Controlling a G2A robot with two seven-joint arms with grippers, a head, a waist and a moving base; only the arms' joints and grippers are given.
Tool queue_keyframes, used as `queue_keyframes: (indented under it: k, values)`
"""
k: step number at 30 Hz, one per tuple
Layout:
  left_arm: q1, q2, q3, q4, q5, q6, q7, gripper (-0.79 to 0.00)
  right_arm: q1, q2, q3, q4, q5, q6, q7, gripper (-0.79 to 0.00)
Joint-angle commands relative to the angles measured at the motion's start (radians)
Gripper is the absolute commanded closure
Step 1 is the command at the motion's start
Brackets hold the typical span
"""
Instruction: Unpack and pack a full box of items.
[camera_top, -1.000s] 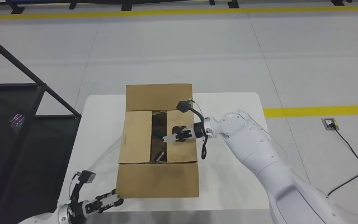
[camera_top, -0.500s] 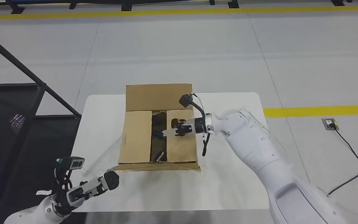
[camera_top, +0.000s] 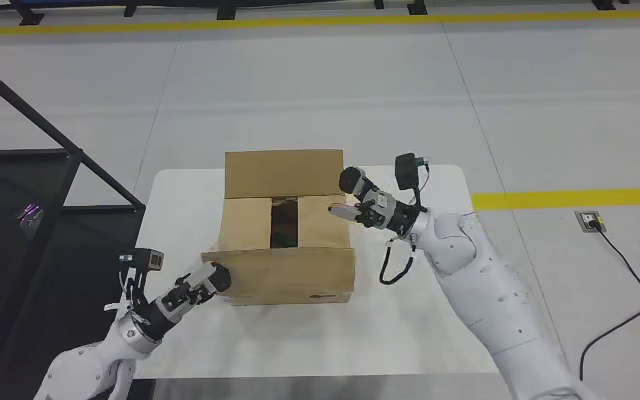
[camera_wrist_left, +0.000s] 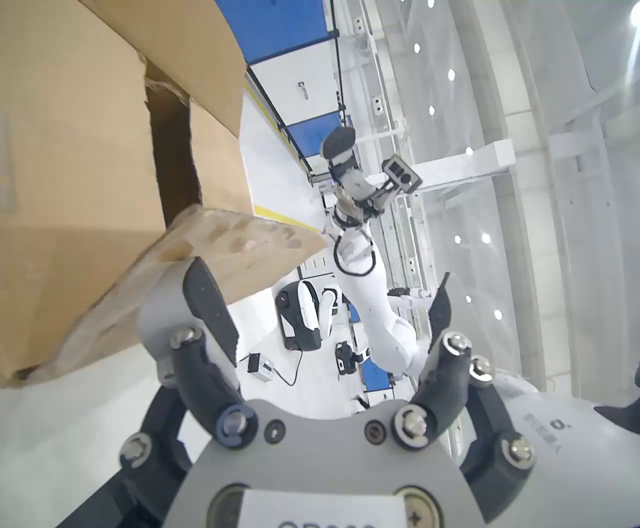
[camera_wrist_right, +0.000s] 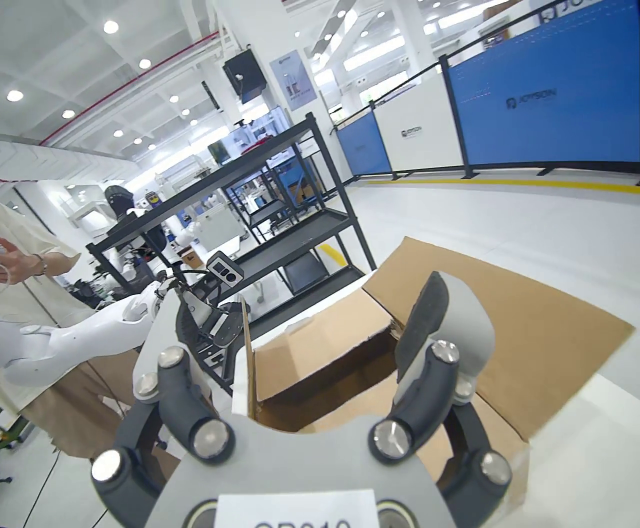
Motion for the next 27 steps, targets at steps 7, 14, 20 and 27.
queue_keyframes:
  k: [7,14,20,27]
  values:
    - [-0.067,-0.006,0.063,0.052,0.056,0.051,0.077,-0.785,0.123,-0.031,-0.041,0.170,0.171,0.192,0.136,-0.785]
    - [-0.067,-0.007,0.070,0.060,0.070,0.048,0.090,-0.785,0.277,-0.088,-0.104,0.426,0.275,0.316,0.194,-0.785]
    - [-0.062,-0.007,0.069,0.056,0.066,0.049,0.095,-0.785,0.344,-0.153,-0.161,0.591,0.323,0.347,0.205,-0.785]
    - [-0.045,-0.007,0.055,0.042,0.077,0.030,0.112,-0.785,0.365,-0.178,-0.185,0.643,0.324,0.303,0.226,-0.785]
